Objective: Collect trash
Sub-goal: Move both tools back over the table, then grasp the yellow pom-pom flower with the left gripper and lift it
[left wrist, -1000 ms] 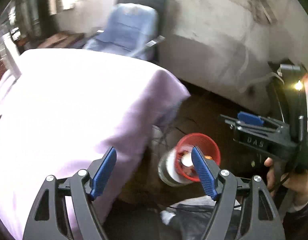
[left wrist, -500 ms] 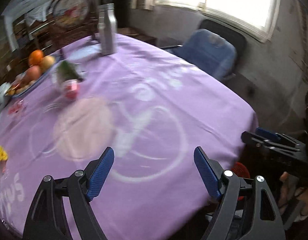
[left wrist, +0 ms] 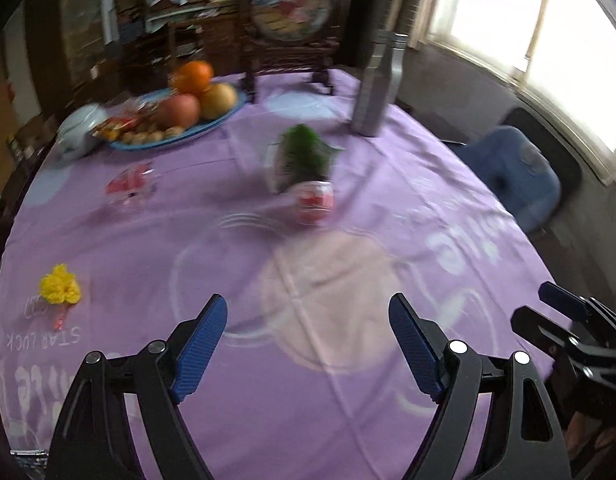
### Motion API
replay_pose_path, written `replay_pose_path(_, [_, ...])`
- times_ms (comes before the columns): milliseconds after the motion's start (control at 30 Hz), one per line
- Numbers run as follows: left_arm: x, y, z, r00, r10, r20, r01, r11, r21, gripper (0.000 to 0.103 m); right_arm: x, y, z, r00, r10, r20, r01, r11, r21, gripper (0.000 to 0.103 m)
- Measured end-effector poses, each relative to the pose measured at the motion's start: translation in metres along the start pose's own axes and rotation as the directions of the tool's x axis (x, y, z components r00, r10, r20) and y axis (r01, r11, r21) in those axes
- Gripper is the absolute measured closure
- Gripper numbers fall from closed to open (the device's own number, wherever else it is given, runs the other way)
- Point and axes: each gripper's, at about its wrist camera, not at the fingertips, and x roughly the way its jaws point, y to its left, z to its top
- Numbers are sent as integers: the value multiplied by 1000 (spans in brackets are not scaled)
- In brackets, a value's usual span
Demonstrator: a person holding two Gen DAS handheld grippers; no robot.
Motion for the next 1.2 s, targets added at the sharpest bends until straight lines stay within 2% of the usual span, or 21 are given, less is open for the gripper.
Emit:
replay_pose_path(100, [8,23,7,1000,3,-26,-5,998,-57,21,17,23,17,1000,22,-9,-22,999,-35,26])
replay_pose_path(200, [10,48,17,999,43,-30,-46,994,-102,21,31,41,32,999,47,-13,-48,998,-51,26])
replay_pose_path(400, [4,107,34,991,132,-16,-132,958,-254,21,65,66,59,992,123,-33,-124,991,-46,22])
replay_pose_path(533, [9,139,45,978,201,-55,-208,917,-341,21,87,78,70,991,132,-30,-133,990,-38,22])
replay_pose_path(633, [18,157,48,951,299,-83,-308,877,-370,21,100,81,71,987,153,-45,-154,988,-22,21])
replay_pose_path(700, [27,176,45,930,350,-114,-365,834,-413,21,107,82,69,983,169,-64,-171,985,-17,21])
replay_pose_path(867, [52,210,36,906,377,-193,-422,769,-480,21,119,79,63,979,181,-98,-183,983,-13,21])
replay_pose_path(1033, [55,226,30,894,389,-222,-445,724,-527,21,126,76,61,977,183,-109,-184,983,-4,21])
replay_pose_path(1133, [46,229,28,906,374,-196,-417,713,-564,21,130,78,57,973,193,-124,-194,981,0,21])
replay_pose_path(1200, [33,226,29,907,392,-157,-406,711,-574,21,131,80,55,972,195,-130,-197,980,-4,21])
